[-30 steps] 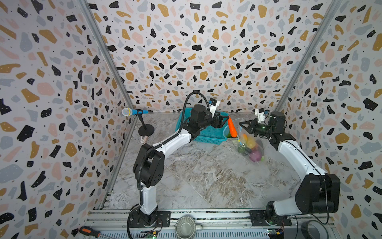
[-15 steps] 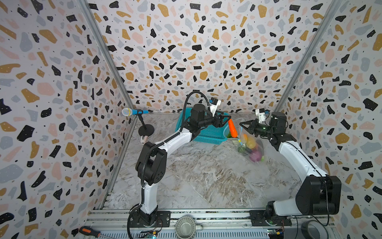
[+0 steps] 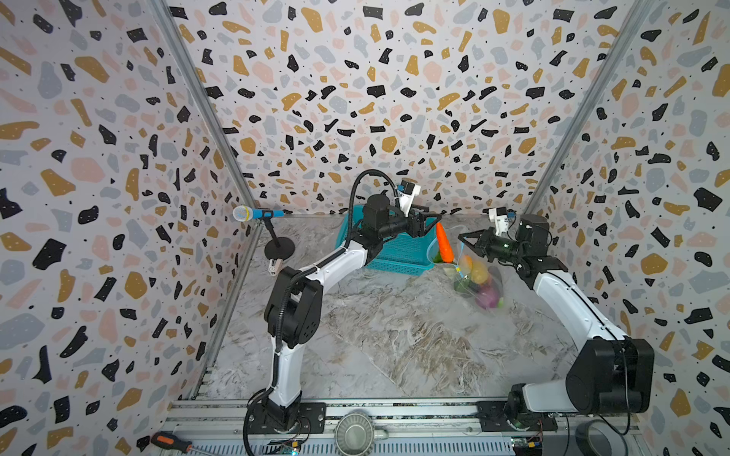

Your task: Place the food in the zip-top bag and seal the zipper

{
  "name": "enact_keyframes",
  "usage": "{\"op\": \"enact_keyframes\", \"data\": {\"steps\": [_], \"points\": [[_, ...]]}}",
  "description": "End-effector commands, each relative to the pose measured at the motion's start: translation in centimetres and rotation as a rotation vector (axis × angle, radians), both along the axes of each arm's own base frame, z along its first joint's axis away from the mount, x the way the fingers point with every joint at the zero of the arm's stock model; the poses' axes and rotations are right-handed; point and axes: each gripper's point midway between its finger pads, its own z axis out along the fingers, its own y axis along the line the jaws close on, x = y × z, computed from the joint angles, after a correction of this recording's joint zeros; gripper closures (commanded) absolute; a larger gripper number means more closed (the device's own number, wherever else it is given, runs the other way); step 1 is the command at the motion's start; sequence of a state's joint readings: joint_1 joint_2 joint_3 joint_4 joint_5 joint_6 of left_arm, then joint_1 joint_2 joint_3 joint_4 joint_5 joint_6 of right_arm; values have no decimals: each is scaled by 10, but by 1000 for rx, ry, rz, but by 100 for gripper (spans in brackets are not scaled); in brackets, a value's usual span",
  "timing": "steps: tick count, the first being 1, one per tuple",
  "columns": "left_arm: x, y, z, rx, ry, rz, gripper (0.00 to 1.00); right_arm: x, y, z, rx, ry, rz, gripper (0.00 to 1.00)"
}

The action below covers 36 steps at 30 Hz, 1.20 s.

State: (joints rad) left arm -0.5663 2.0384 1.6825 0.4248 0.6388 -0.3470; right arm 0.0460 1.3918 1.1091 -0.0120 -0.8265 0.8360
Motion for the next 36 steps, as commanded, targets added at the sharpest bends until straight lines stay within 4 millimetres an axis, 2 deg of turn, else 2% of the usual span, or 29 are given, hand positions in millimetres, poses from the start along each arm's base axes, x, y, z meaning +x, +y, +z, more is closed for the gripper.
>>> {"op": "enact_keyframes", "data": {"steps": [1, 6, 9, 19, 30, 36], "points": [[-2, -9, 6, 2, -35, -25, 34, -6, 1, 26, 6, -90, 18, 99], [3, -15, -2, 8, -4, -30, 48, -8, 1, 25, 5, -90, 15, 99], [-1, -20, -1, 1, 0, -50, 56, -8, 1, 25, 4, -88, 15, 99], [-8, -24, -4, 5, 10, -68, 75, -7, 0, 24, 1, -88, 13, 99], [-10, -23, -12, 18, 29, -67, 85, -6, -1, 26, 0, -94, 8, 99], [-14, -21, -11, 16, 31, -59, 86, -5, -2, 29, 0, -97, 3, 99]]}}
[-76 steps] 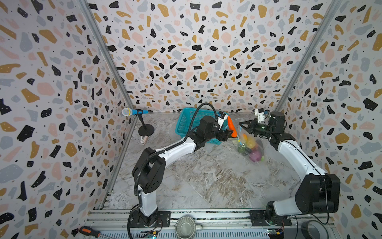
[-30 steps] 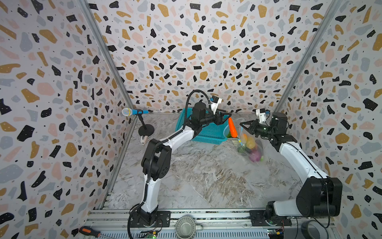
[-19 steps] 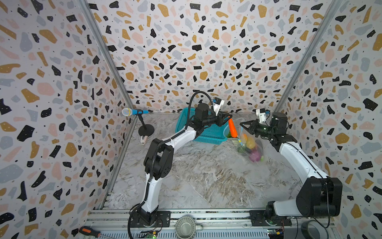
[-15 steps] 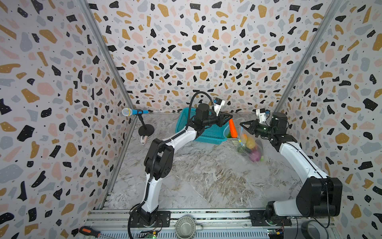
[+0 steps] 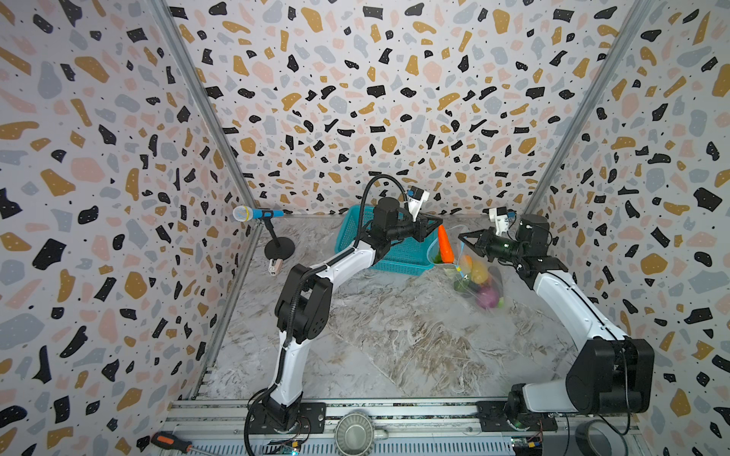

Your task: Place the food in the zip-top bag and seal the zipper

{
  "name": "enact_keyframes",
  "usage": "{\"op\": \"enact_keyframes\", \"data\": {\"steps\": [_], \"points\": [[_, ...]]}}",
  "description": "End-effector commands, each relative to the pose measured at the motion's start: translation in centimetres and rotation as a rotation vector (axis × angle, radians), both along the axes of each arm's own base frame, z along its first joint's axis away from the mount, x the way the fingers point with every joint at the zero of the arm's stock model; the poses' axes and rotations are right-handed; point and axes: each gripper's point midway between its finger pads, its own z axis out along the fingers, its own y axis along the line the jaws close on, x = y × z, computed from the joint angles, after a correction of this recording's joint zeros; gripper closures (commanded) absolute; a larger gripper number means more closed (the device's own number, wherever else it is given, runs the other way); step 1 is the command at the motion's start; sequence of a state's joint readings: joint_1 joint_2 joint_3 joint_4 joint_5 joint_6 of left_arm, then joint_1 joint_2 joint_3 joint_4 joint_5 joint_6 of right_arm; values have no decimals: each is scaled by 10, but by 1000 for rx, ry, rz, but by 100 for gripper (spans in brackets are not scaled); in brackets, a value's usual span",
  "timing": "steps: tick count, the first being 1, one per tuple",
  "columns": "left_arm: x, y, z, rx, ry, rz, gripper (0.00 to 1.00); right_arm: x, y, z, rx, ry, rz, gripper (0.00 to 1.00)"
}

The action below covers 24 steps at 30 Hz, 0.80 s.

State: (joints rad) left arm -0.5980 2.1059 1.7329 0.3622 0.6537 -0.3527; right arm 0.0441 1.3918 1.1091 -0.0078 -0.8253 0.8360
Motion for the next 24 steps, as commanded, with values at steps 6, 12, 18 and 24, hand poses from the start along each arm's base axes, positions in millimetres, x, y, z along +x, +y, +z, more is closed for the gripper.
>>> {"op": "enact_keyframes", "data": {"steps": [6, 12, 18, 24], "points": [[-14, 5, 17, -23, -39, -10, 88, -5, -2, 29, -2, -93, 1, 99], [-23, 1, 20, -41, -38, -23, 88, -4, -3, 29, -1, -92, -1, 99], [-32, -9, 19, -43, -35, -44, 88, -5, -3, 29, 1, -93, -2, 99], [-47, -25, 17, -43, -30, -78, 88, -4, -3, 29, 1, -91, -1, 99]]}}
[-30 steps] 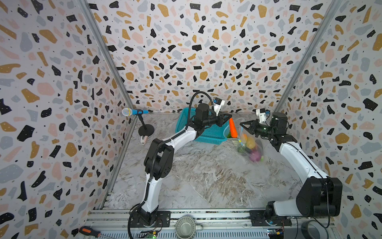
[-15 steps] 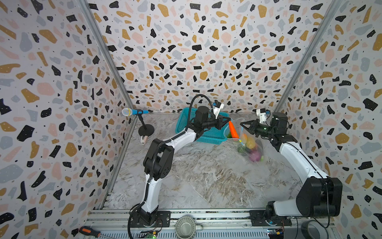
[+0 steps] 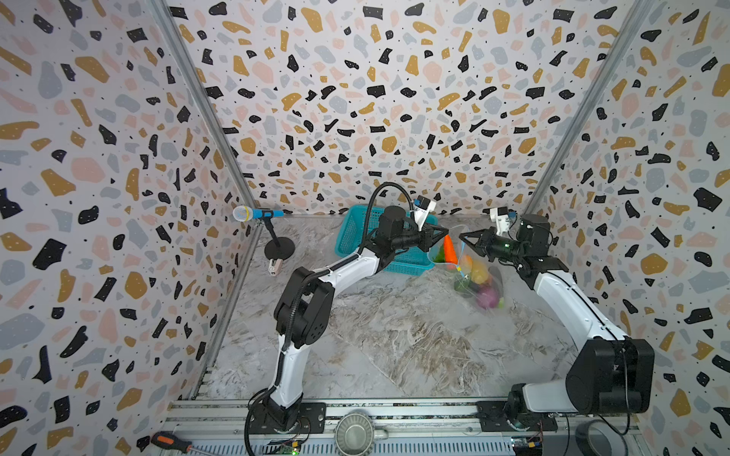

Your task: Place the food in the zip-top bag and seal the zipper

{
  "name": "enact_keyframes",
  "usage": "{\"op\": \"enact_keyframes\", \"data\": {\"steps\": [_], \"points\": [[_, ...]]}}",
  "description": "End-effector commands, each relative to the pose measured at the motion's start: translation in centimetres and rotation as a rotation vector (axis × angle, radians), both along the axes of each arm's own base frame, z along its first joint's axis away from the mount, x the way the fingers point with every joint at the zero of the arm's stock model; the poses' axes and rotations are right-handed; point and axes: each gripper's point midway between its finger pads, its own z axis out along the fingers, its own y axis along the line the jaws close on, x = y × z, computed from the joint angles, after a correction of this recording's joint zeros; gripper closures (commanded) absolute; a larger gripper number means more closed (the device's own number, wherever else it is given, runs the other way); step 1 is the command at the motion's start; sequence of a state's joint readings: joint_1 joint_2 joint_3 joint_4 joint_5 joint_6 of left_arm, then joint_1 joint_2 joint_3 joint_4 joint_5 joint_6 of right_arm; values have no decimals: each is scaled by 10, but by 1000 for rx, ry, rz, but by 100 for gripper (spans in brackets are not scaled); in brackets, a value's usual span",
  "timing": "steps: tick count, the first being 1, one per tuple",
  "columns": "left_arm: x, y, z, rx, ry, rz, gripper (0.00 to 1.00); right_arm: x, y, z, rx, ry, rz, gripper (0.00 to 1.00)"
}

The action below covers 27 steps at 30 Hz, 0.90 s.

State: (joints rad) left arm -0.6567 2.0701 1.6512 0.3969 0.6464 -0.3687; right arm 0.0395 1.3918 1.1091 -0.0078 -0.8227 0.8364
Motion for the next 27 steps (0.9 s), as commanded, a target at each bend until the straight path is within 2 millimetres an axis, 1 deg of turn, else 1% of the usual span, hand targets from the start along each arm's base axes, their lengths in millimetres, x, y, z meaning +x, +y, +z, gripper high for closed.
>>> {"op": "enact_keyframes", "data": {"steps": [1, 4, 9, 12, 14, 16, 17, 18, 19, 20, 21, 22, 24, 26, 27], "points": [[-15, -8, 25, -46, -52, -32, 88, -5, -1, 29, 2, -92, 5, 99], [-15, -12, 17, -31, -43, -31, 88, -4, -1, 31, 3, -96, 3, 99], [-1, -24, -1, 32, -23, -22, 78, -3, -1, 33, 5, -99, 4, 99], [5, -34, -7, 73, -9, -35, 77, -2, -2, 36, 4, -102, 1, 99], [7, -38, -10, 99, -9, -38, 77, -1, -3, 38, 4, -107, -2, 99], [8, -38, -9, 115, -15, -38, 75, 0, -5, 42, 5, -113, -6, 99], [9, -37, -8, 125, -22, -34, 72, 1, -6, 44, 6, -116, -9, 99], [9, -35, -6, 133, -31, -28, 66, 2, -8, 45, 6, -119, -12, 99], [9, -34, -3, 139, -39, -23, 58, 3, -10, 47, 6, -121, -17, 99], [11, -32, -1, 147, -47, -8, 48, 3, -12, 49, 6, -126, -19, 99], [13, -30, 2, 153, -55, 6, 42, 4, -13, 52, 6, -131, -23, 99], [14, -29, 4, 158, -59, 12, 39, 5, -14, 54, 7, -136, -25, 99], [19, -31, 10, 167, -57, 24, 38, 6, -14, 58, 11, -141, -26, 99], [22, -32, 19, 172, -52, 27, 35, 7, -13, 61, 12, -148, -23, 99], [22, -30, 25, 176, -47, 30, 33, 7, -14, 62, 12, -149, -24, 99]]}}
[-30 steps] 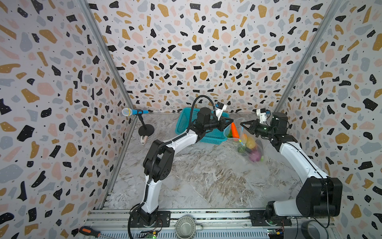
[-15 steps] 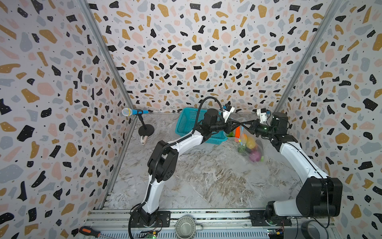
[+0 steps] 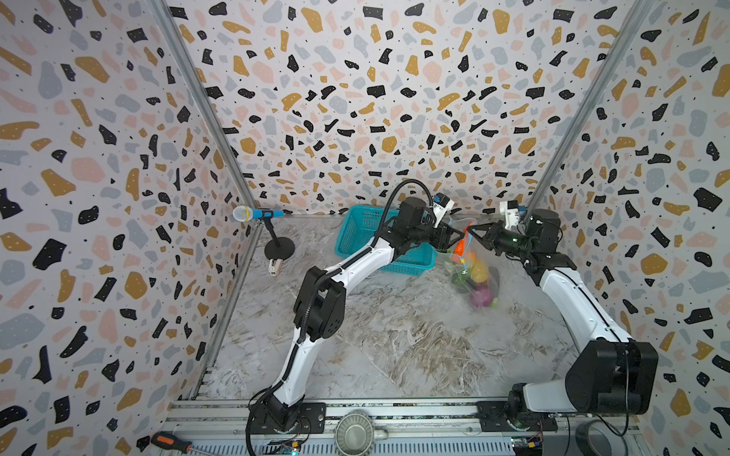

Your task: Place the food in the zip-top bag and seal the zipper

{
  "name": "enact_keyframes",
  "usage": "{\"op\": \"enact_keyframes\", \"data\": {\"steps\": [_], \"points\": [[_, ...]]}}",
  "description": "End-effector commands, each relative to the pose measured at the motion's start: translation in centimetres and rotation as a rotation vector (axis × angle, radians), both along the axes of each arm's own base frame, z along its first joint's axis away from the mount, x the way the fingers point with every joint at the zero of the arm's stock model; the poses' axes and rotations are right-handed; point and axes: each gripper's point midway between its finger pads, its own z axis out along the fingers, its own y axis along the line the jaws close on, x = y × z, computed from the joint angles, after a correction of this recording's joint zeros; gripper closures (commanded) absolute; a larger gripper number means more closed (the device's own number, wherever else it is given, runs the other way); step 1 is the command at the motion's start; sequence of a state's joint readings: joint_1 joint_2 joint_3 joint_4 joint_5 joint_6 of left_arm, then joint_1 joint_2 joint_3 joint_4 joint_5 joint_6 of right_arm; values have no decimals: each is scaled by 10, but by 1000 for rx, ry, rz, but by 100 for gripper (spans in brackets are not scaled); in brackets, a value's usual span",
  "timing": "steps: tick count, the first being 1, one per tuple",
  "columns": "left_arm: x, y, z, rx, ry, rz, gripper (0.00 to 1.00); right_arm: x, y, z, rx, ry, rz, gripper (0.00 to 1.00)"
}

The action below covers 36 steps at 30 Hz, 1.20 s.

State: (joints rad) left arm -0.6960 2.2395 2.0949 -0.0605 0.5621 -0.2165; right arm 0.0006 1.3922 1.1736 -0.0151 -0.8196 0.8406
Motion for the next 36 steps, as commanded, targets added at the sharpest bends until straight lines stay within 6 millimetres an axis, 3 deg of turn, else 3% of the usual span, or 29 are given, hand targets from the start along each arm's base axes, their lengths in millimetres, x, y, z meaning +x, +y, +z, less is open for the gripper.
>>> {"op": "enact_keyframes", "data": {"steps": [1, 7, 11, 15, 21, 28, 33, 36], "points": [[2, 8, 25, 8, -31, 20, 31, -3, 2, 37, 8, -97, 20, 99], [-5, 57, 61, -113, -71, 144, 7, -4, 1, 37, 4, -104, 13, 99], [-9, 87, 55, -76, -26, 214, 5, -6, 2, 31, 1, -94, 16, 99], [-19, 128, 29, -27, 30, 345, 1, -8, 0, 28, -2, -91, 11, 98], [-35, 172, -37, 36, 223, 463, 1, -10, 2, 16, -1, -73, 22, 99], [-57, 178, -91, 82, 367, 442, 1, -9, 5, 9, 9, -60, 37, 99], [-49, 177, -111, 87, 419, 445, 0, -8, 10, 7, 11, -58, 44, 98], [-43, 164, -120, 70, 454, 385, 1, -8, 14, 6, 13, -57, 50, 99]]}}
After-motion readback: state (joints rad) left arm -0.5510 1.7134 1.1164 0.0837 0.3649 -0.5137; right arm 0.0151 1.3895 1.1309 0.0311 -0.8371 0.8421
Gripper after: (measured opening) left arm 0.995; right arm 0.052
